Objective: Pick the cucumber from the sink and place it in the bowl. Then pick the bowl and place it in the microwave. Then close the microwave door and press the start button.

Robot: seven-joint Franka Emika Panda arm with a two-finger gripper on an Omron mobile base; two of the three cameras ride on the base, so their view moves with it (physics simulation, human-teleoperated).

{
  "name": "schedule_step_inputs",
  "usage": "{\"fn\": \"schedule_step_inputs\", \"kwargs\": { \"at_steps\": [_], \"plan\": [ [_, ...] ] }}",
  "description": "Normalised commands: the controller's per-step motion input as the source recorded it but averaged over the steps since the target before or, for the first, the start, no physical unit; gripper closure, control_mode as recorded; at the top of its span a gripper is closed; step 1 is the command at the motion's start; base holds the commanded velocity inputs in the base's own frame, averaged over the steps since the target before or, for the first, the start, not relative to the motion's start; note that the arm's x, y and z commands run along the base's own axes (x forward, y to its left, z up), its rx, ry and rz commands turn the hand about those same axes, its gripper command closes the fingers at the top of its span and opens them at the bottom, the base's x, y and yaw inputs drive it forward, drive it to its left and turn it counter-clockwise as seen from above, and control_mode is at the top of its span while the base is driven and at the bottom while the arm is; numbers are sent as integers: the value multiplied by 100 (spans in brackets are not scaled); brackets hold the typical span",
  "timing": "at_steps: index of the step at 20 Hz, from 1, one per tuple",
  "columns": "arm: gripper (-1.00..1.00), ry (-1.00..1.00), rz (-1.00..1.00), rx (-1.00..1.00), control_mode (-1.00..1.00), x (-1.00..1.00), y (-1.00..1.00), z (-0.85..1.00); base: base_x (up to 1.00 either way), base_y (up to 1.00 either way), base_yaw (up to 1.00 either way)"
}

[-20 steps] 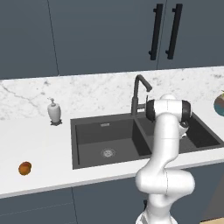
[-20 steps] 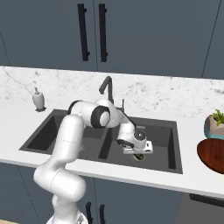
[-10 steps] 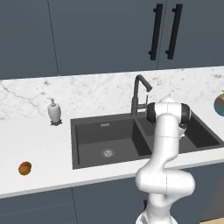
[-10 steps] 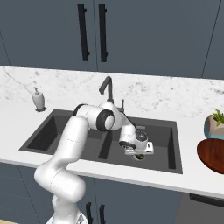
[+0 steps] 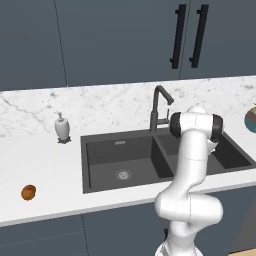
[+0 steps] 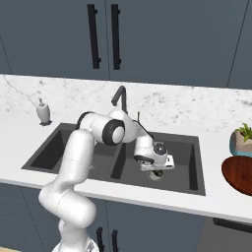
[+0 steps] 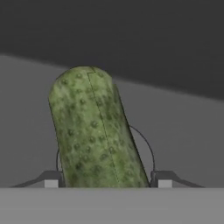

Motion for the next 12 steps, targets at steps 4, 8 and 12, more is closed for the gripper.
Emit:
{"fn": "schedule_step_inputs", "kwargs": {
  "at_steps": [4,8,12],
  "plan": [
    [100,-16,12,-15,-100,-66,-3,100,0,0,0],
    [100,-24,8,-23,-100,-72,-12,100,0,0,0],
    [100,-24,2,-24,-100,-72,-28,100,0,0,0]
  ]
}}
